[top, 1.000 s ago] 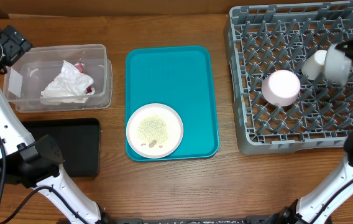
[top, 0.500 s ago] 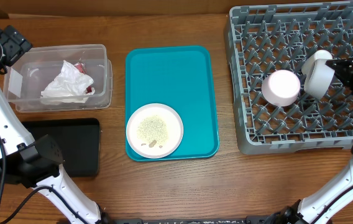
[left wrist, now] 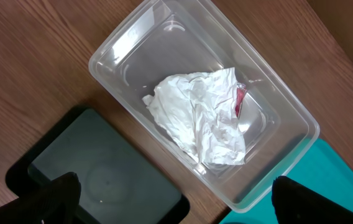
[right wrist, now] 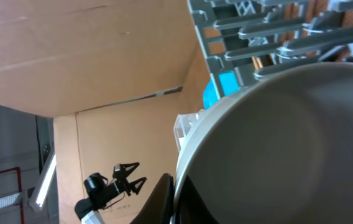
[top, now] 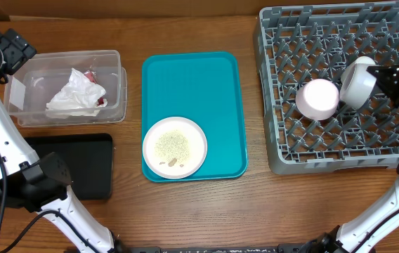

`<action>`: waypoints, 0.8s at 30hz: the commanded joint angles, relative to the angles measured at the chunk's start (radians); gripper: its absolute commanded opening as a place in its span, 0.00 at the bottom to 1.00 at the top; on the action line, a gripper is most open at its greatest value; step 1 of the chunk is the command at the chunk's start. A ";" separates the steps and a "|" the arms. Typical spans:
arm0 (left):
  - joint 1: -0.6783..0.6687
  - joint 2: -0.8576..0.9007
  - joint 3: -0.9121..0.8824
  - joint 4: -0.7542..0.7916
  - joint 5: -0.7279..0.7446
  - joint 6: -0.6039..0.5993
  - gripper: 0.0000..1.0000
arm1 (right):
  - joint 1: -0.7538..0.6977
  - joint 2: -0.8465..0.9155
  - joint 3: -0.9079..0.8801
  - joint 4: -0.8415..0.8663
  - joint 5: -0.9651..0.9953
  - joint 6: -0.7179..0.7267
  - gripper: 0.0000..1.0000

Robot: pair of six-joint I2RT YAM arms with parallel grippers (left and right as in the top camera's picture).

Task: Sort waste into correct bins and load items into the dishwasher
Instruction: 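Carry the saucer right and lower it into the rack beside the cup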

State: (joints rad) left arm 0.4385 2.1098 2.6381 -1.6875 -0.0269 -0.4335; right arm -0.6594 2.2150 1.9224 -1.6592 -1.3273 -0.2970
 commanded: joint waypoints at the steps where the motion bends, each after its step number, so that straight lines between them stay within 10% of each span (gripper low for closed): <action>1: -0.005 0.005 0.000 -0.002 -0.006 0.019 1.00 | -0.005 -0.036 -0.040 0.014 -0.009 -0.025 0.04; 24: -0.005 0.005 0.000 -0.002 -0.006 0.019 1.00 | -0.105 -0.036 -0.050 0.012 -0.071 -0.018 0.04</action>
State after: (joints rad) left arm 0.4385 2.1098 2.6381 -1.6875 -0.0269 -0.4335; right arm -0.7689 2.2147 1.8763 -1.6421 -1.3190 -0.3038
